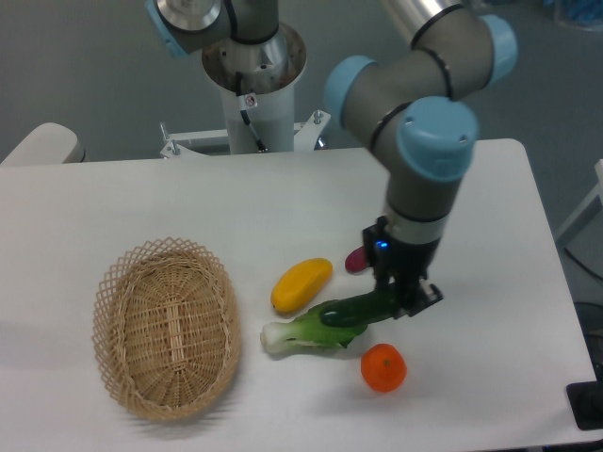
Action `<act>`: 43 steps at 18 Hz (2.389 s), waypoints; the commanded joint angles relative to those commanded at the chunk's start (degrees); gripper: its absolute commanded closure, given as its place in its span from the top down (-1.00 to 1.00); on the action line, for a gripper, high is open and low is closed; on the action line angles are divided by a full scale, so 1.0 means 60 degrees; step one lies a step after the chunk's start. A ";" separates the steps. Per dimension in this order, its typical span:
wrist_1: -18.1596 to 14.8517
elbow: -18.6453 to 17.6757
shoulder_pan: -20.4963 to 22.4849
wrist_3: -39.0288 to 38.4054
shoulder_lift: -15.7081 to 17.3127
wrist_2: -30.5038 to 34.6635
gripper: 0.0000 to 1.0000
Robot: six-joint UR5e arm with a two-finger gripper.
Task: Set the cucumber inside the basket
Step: 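Close the gripper on the green cucumber lying on the bok choy, then lift the cucumber and carry it over the wicker basket, then lower the cucumber into the basket and open the gripper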
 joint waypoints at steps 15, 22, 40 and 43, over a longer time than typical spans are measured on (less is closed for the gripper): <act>0.0658 -0.1905 -0.2974 -0.7223 0.0251 0.0163 -0.38; 0.1289 -0.1921 -0.4000 -0.8926 -0.0526 0.0512 -0.34; 0.1348 -0.1614 -0.4207 -0.8589 -0.1025 0.0984 1.00; 0.1260 -0.1366 -0.4134 -0.8589 -0.0952 0.0983 1.00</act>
